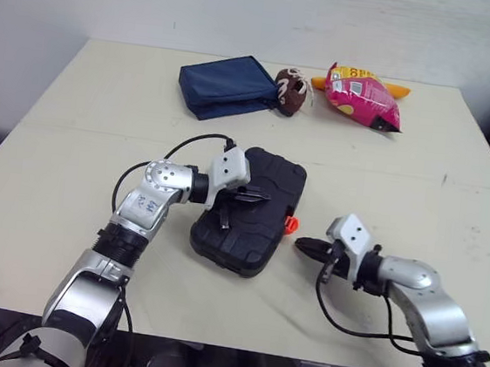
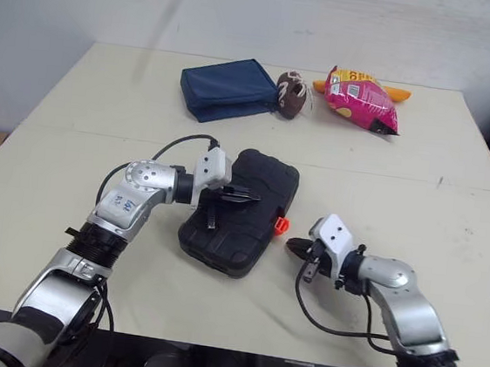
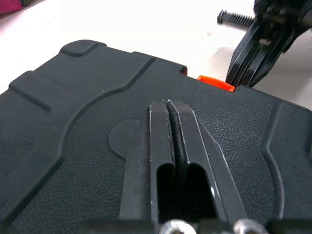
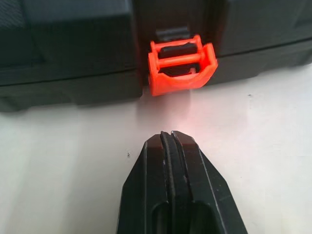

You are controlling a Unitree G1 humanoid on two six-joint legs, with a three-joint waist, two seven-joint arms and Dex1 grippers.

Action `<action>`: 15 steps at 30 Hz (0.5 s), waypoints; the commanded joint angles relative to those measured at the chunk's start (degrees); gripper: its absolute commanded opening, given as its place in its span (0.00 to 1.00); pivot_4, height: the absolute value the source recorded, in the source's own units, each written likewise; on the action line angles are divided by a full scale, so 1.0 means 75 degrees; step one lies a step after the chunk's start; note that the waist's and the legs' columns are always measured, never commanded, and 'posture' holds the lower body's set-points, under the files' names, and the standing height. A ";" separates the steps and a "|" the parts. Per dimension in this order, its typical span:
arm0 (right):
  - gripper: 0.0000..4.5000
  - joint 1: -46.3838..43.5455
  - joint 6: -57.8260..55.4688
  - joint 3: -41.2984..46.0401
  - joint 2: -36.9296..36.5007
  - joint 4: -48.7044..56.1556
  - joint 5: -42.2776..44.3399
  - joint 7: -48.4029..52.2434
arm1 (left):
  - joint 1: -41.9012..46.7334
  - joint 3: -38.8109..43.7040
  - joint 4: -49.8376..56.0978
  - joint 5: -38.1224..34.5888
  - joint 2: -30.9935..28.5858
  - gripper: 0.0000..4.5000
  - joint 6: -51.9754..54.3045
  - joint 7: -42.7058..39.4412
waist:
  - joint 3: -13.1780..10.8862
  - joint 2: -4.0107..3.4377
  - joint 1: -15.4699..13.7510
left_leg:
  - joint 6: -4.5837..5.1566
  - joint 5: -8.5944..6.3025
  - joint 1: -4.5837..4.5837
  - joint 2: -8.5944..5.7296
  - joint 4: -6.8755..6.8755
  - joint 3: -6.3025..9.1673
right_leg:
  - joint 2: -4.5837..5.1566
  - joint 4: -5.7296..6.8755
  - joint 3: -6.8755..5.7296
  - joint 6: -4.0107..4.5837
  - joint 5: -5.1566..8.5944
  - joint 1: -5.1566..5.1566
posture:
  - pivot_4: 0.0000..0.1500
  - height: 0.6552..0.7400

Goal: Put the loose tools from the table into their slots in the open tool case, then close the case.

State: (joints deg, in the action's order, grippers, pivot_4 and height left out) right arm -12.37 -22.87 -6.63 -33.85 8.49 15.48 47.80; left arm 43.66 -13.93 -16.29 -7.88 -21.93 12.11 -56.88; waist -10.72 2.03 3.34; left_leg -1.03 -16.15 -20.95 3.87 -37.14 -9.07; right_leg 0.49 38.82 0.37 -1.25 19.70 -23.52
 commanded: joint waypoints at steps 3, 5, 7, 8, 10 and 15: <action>0.00 -0.0909 0.0846 -0.0130 0.0642 -0.0553 -0.0211 -0.0041 | -0.0211 -0.0334 -0.0417 0.0530 -0.0216 0.01 0.0159 -0.0011 | 0.0004 -0.0007 0.0021 | -0.0003 0.0003 0.0007 0.0000 0.0000 -0.0002 | -0.0001 0.0005 0.0002 0.0000 0.0000 0.0002 | 1.00 1.00; 0.00 -0.1027 0.0971 -0.0137 0.0658 -0.0512 -0.0250 0.0065 | -0.0247 -0.0378 -0.0452 0.0528 -0.0187 0.01 0.0153 -0.0080 | 0.0005 -0.0008 0.0021 | -0.0005 0.0004 0.0007 0.0001 0.0001 -0.0002 | -0.0001 0.0008 0.0001 0.0000 0.0000 0.0001 | 1.00 1.00; 0.00 -0.1046 0.0988 -0.0156 0.0620 -0.0420 -0.0270 0.0152 | -0.0267 -0.0402 -0.0500 0.0530 -0.0163 0.01 0.0149 -0.0107 | 0.0005 -0.0008 0.0022 | -0.0006 0.0004 0.0007 0.0002 0.0004 -0.0002 | -0.0001 0.0008 0.0001 0.0001 0.0000 0.0000 | 1.00 1.00; 0.00 -0.1023 0.0911 -0.0138 0.0572 -0.0255 -0.0223 0.0201 | -0.0291 -0.0429 -0.0523 0.0536 -0.0146 0.01 0.0144 -0.0123 | 0.0005 -0.0008 0.0022 | -0.0006 0.0004 0.0007 0.0002 0.0004 -0.0002 | -0.0001 0.0008 0.0001 0.0001 0.0000 0.0000 | 1.00 1.00; 0.00 -0.0991 0.0703 -0.0069 0.0476 0.0150 -0.0083 0.0266 | -0.0337 -0.0471 -0.0579 0.0550 -0.0114 0.01 0.0130 -0.0135 | 0.0006 -0.0009 0.0023 | -0.0006 0.0005 0.0007 0.0002 0.0003 -0.0002 | 0.0000 0.0009 0.0001 0.0001 0.0000 0.0000 | 1.00 1.00; 0.00 -0.1102 0.0197 0.0079 0.0413 0.0724 0.0158 0.0240 | -0.0400 -0.0512 -0.0688 0.0547 -0.0089 0.01 0.0082 -0.0221 | 0.0006 -0.0010 0.0035 | -0.0006 0.0004 0.0008 0.0003 0.0005 -0.0002 | -0.0001 0.0009 0.0001 0.0001 0.0000 0.0000 | 1.00 1.00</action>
State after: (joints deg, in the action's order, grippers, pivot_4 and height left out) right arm -18.49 -22.71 -7.98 -31.80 7.13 12.86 49.03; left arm 43.90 -14.47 -17.20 -6.41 -22.93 11.49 -57.60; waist -10.68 1.96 3.60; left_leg -1.09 -16.11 -20.88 3.91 -37.11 -9.08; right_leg 0.48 38.89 0.38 -1.25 19.71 -23.52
